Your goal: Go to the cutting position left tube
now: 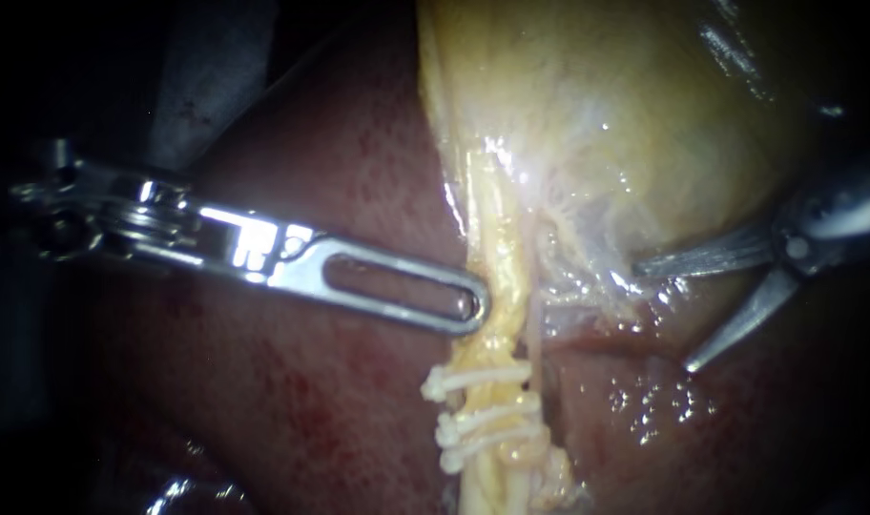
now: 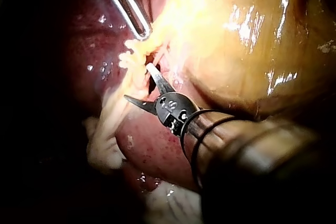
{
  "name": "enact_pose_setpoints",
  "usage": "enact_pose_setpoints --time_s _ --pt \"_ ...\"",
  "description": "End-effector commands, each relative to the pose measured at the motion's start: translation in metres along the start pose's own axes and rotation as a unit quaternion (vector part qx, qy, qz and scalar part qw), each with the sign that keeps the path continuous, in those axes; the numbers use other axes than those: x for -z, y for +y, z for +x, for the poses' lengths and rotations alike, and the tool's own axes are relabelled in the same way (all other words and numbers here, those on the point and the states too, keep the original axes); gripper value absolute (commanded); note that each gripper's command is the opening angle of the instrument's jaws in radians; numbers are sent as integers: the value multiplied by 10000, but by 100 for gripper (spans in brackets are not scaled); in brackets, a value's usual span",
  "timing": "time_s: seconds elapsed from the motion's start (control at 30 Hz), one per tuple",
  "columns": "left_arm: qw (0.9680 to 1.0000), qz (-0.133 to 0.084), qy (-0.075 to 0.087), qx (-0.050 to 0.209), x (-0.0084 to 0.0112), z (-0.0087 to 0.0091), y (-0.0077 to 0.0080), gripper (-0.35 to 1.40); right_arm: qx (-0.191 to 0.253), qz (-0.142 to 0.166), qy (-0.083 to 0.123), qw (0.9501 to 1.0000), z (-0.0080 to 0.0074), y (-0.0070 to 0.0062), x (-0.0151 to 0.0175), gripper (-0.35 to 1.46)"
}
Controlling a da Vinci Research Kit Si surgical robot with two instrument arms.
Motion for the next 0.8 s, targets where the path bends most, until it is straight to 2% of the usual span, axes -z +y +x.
enact_pose_setpoints --time_s 0.03,0.23,0.47,0.67,0.8 --pt "10000 19 9 2 2 0 -2 -35 5 -17 -8 10000 -1 -1 -1 143" --pt "10000 73 41 35 16 -2 -15 -35 -96 18 2 10000 -3 -6 -10 143" --pt "9999 130 65 82 35 -7 -31 -35 -478 125 34 9988 -4 -13 -24 143" --pt "9998 144 39 98 40 -7 -36 -35 -768 217 34 9968 -6 -18 -40 143" --pt "9998 156 30 100 40 -7 -37 -35 -948 302 -50 9950 -9 -22 -51 141"
